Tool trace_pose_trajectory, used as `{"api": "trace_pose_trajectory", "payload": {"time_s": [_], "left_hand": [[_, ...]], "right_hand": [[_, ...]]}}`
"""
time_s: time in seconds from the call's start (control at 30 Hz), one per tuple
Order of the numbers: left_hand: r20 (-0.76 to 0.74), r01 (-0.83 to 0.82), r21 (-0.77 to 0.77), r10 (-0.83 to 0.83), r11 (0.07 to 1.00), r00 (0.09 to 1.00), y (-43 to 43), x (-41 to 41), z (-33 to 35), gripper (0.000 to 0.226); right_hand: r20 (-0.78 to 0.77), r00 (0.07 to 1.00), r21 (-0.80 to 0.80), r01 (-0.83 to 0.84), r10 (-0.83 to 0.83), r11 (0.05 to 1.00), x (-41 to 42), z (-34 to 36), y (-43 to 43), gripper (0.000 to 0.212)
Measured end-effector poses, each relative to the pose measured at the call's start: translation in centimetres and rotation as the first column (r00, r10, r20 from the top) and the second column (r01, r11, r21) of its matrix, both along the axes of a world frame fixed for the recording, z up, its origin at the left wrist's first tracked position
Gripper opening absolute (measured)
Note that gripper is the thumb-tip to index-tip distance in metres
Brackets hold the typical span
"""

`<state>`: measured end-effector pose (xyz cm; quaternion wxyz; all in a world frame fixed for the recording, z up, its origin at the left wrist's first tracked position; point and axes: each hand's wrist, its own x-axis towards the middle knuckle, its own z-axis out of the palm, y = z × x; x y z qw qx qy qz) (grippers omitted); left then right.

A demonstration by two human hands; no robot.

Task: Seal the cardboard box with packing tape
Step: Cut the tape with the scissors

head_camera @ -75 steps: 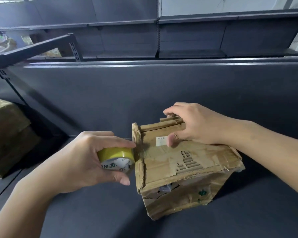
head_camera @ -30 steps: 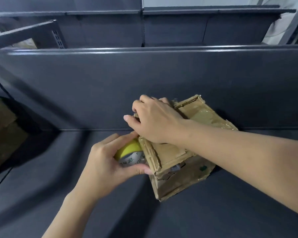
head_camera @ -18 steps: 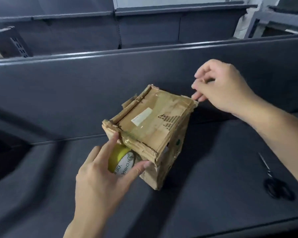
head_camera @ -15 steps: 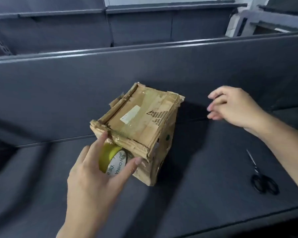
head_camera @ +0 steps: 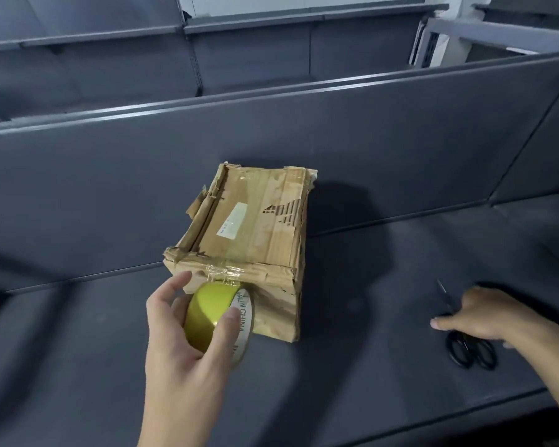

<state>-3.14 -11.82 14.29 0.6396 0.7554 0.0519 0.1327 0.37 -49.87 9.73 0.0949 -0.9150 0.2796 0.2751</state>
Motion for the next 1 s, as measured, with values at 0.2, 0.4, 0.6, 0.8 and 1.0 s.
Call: {"api": "trace_pose_trajectory", "payload": {"time_s": [0.2,0.4,0.6,0.8,1.0], "left_hand": [[-0.090,0.020,-0.233,-0.042,0.972,0.995,-1.6,0.3,-0.2,0.071],[-0.117,0.034,-0.358,-0.081,0.933,0.990,-2.8,0.6,0.0,0.065],[-0.120,0.072,-0.350,-0.121,0.934,0.985,-2.7,1.3,-0.4,0.046],[0.120,-0.072,-0.137,0.089,0.988,0.989,-3.0,0.8,0.3,0.045],[0.156,0.151,-0.244,-0.115,0.958,0.981,-1.3,2.9,5.4,0.035]], "right_hand": [[0.229,0.970,0.011,-0.081,0.076,0.997,1.7,-2.1,0.4,0.046],[0.495,0.862,0.178,-0.218,0.105,0.960,3.4,-1.7,4.4,0.013],[0.593,0.782,0.694,-0.377,-0.191,0.614,4.0,5.6,7.4,0.013],[0.769,0.564,0.344,-0.762,0.301,0.549,3.0,16.7,13.5,0.008],[0.718,0.424,0.184,-0.880,0.552,0.438,3.4,18.0,18.1,0.008]]}}
